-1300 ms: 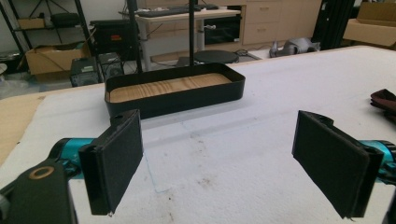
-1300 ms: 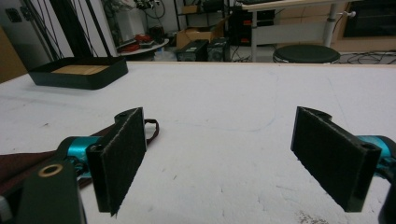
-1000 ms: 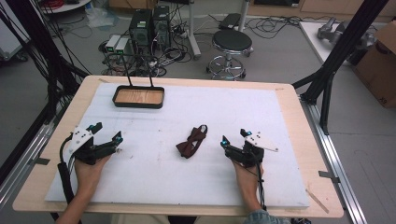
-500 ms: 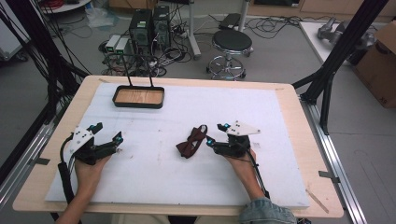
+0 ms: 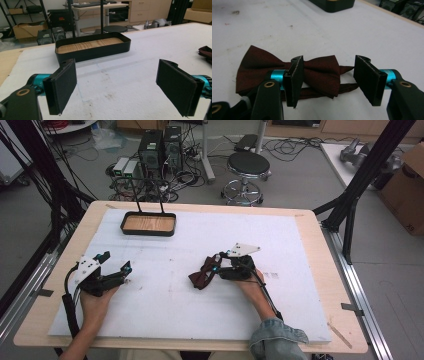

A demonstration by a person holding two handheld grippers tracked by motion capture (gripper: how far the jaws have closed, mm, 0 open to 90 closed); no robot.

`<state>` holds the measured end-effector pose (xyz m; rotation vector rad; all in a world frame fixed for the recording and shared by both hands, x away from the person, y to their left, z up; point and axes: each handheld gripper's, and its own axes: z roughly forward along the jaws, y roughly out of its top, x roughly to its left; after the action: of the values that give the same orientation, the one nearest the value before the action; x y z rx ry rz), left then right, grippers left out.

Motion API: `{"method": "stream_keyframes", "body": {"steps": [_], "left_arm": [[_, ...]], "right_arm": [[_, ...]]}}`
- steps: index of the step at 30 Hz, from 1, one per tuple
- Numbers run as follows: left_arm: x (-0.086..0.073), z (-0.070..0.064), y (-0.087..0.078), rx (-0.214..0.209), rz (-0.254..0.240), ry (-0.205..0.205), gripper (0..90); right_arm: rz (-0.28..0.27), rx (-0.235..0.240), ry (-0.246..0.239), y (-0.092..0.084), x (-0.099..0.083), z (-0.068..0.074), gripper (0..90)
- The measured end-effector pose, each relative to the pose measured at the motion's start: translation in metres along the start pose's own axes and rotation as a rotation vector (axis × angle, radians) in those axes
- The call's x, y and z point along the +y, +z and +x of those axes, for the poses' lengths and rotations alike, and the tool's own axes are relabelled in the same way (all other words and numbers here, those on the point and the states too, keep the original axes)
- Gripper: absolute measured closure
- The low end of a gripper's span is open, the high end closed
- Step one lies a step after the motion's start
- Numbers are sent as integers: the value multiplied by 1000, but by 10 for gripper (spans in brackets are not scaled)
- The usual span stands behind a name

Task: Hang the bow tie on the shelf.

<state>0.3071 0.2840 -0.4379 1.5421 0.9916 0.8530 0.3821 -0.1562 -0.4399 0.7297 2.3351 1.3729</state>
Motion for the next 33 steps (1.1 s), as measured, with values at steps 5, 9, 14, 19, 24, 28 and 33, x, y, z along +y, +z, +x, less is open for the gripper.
{"method": "stream_keyframes", "body": {"steps": [5,9,14,19,24,28,33], "left_arm": [[0,0,0,9,8,2,181],[0,0,0,9,9,-1,182],[0,1,0,8,9,-6,182],[0,1,0,11,12,-5,182],[0,0,1,12,12,-6,182],[0,1,1,13,15,-5,183],[0,0,1,17,18,-6,183]], "right_arm": [[36,6,-35,10,0,1,435],[69,21,-84,16,1,4,470],[91,39,-115,20,1,8,508],[109,48,-148,21,0,10,552],[122,59,-157,22,0,10,599],[140,70,-152,24,1,9,623],[159,67,-173,26,1,10,699]]}}
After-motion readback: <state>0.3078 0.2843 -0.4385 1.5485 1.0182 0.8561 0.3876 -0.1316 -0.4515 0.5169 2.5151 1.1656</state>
